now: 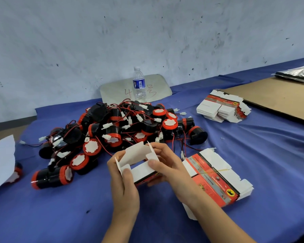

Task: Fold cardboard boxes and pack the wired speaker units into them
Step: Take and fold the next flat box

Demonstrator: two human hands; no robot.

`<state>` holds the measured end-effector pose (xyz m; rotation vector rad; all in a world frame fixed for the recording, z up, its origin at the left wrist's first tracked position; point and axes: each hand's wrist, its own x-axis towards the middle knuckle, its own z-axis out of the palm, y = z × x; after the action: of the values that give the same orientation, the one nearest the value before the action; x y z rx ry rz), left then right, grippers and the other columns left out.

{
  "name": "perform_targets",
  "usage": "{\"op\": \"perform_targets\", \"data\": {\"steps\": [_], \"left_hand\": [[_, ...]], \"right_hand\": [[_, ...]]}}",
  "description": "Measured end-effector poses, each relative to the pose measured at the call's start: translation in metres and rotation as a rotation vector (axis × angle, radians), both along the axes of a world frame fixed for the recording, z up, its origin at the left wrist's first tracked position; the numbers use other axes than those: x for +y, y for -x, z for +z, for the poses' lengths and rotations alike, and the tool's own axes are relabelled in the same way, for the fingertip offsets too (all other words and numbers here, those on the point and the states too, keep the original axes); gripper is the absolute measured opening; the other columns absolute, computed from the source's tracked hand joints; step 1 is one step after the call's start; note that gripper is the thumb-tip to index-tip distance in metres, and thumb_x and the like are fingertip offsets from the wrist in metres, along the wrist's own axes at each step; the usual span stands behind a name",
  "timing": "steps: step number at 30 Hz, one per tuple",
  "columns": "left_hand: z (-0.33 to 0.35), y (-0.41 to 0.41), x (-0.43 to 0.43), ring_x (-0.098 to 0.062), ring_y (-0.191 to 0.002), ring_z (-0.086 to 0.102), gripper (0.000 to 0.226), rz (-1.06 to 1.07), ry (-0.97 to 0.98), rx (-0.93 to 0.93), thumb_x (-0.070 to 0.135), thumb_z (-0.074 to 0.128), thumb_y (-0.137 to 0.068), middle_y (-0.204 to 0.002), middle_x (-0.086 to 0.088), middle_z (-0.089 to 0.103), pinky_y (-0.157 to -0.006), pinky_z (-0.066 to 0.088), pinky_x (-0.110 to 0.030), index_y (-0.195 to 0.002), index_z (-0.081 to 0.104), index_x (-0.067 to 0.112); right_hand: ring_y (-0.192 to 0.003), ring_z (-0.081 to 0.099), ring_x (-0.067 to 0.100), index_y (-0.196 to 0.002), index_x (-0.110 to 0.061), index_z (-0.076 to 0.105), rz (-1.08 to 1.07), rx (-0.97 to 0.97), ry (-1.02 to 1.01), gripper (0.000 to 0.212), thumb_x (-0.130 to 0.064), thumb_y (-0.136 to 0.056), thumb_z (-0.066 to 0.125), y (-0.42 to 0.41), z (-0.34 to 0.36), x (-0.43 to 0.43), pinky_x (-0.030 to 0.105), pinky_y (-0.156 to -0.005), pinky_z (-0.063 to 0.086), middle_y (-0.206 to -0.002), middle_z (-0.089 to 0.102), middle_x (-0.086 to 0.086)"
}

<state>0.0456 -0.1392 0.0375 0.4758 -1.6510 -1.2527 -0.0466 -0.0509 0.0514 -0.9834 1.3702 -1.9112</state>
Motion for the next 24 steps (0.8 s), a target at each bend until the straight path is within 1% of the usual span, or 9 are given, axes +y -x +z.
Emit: {"op": "perform_targets", "data": {"steps": [2, 5, 7, 10, 12, 15, 20, 22, 24], "left_hand": [[-0.0009, -0.001, -0.0002, 0.002, -0.093, 0.057, 0.049, 0.01, 0.013, -0.016, 0.024, 0.031, -0.085, -0.105, 0.035, 0.054, -0.071, 0.05, -0.019, -0.104, 0.042, 0.068], [-0.0007, -0.002, -0.0003, -0.005, -0.104, 0.055, 0.052, 0.036, 0.039, -0.038, 0.021, 0.03, -0.083, -0.118, 0.024, 0.052, -0.086, 0.05, -0.04, -0.106, 0.041, 0.067], [-0.001, -0.0023, -0.0002, -0.006, -0.108, 0.053, 0.055, 0.048, 0.061, -0.045, 0.018, 0.03, -0.081, -0.123, 0.017, 0.052, -0.092, 0.049, -0.044, -0.108, 0.042, 0.064], [-0.0039, -0.0016, -0.0017, -0.003, -0.11, 0.052, 0.052, 0.046, 0.071, -0.039, 0.013, 0.029, -0.08, -0.125, 0.016, 0.052, -0.095, 0.047, -0.045, -0.116, 0.044, 0.049], [-0.0053, -0.0008, -0.0027, 0.0, -0.109, 0.052, 0.051, 0.043, 0.078, -0.033, 0.012, 0.029, -0.079, -0.121, 0.024, 0.052, -0.093, 0.047, -0.04, -0.117, 0.044, 0.042], [-0.0055, -0.0004, -0.0041, 0.003, -0.106, 0.052, 0.053, 0.036, 0.086, -0.017, 0.009, 0.029, -0.079, -0.113, 0.033, 0.053, -0.088, 0.046, -0.033, -0.118, 0.044, 0.043], [-0.0036, -0.0008, -0.0035, -0.002, -0.111, 0.054, 0.063, 0.018, 0.103, 0.0, 0.004, 0.033, -0.075, -0.114, 0.027, 0.057, -0.086, 0.042, -0.015, -0.116, 0.045, 0.051], [-0.0041, -0.0009, -0.0025, 0.002, -0.109, 0.053, 0.062, 0.022, 0.09, -0.003, 0.004, 0.033, -0.075, -0.114, 0.032, 0.055, -0.085, 0.043, -0.017, -0.118, 0.044, 0.047], [-0.0049, -0.0013, -0.0032, 0.002, -0.106, 0.054, 0.061, 0.025, 0.041, 0.01, 0.005, 0.033, -0.076, -0.113, 0.035, 0.054, -0.088, 0.045, -0.027, -0.118, 0.044, 0.047]], "right_hand": [[-0.106, 0.061, 0.025, -0.118, -0.031, 0.057, 0.008, -0.001, -0.003, 0.037, -0.026, -0.082, 0.061, 0.0014, 0.0, 0.0004, 0.039, -0.068, 0.058, -0.119, 0.061, 0.0], [-0.105, 0.062, 0.023, -0.117, -0.033, 0.057, 0.028, 0.01, -0.002, 0.036, -0.024, -0.082, 0.06, 0.0022, -0.0005, 0.0005, 0.04, -0.07, 0.057, -0.118, 0.061, -0.003], [-0.105, 0.061, 0.022, -0.117, -0.033, 0.057, 0.034, 0.014, -0.008, 0.036, -0.023, -0.082, 0.06, 0.0022, -0.0011, 0.0004, 0.039, -0.071, 0.057, -0.119, 0.06, -0.003], [-0.106, 0.061, 0.024, -0.116, -0.032, 0.057, 0.035, 0.024, -0.015, 0.037, -0.02, -0.081, 0.06, 0.0026, -0.0011, 0.0004, 0.041, -0.073, 0.057, -0.118, 0.059, -0.001], [-0.106, 0.06, 0.025, -0.116, -0.031, 0.056, 0.043, 0.02, -0.013, 0.038, -0.019, -0.08, 0.06, 0.0032, -0.0014, 0.0006, 0.041, -0.074, 0.057, -0.119, 0.058, 0.001], [-0.107, 0.06, 0.028, -0.115, -0.028, 0.056, 0.081, -0.002, -0.004, 0.036, -0.016, -0.081, 0.059, 0.0038, -0.0022, 0.0006, 0.043, -0.075, 0.058, -0.122, 0.056, 0.006], [-0.088, 0.061, 0.02, -0.099, -0.025, 0.054, 0.068, -0.016, 0.03, 0.02, -0.011, -0.085, 0.055, 0.0046, -0.0029, -0.0008, 0.047, -0.07, 0.059, -0.103, 0.059, -0.006], [-0.088, 0.061, 0.017, -0.105, -0.028, 0.053, 0.038, 0.019, 0.046, 0.023, -0.015, -0.087, 0.058, 0.0045, -0.0037, -0.0019, 0.047, -0.069, 0.058, -0.103, 0.06, -0.006], [-0.091, 0.06, 0.015, -0.11, -0.031, 0.052, -0.043, 0.09, 0.078, 0.027, -0.018, -0.088, 0.061, 0.0027, -0.0044, -0.0031, 0.049, -0.073, 0.057, -0.104, 0.063, -0.006]]}}
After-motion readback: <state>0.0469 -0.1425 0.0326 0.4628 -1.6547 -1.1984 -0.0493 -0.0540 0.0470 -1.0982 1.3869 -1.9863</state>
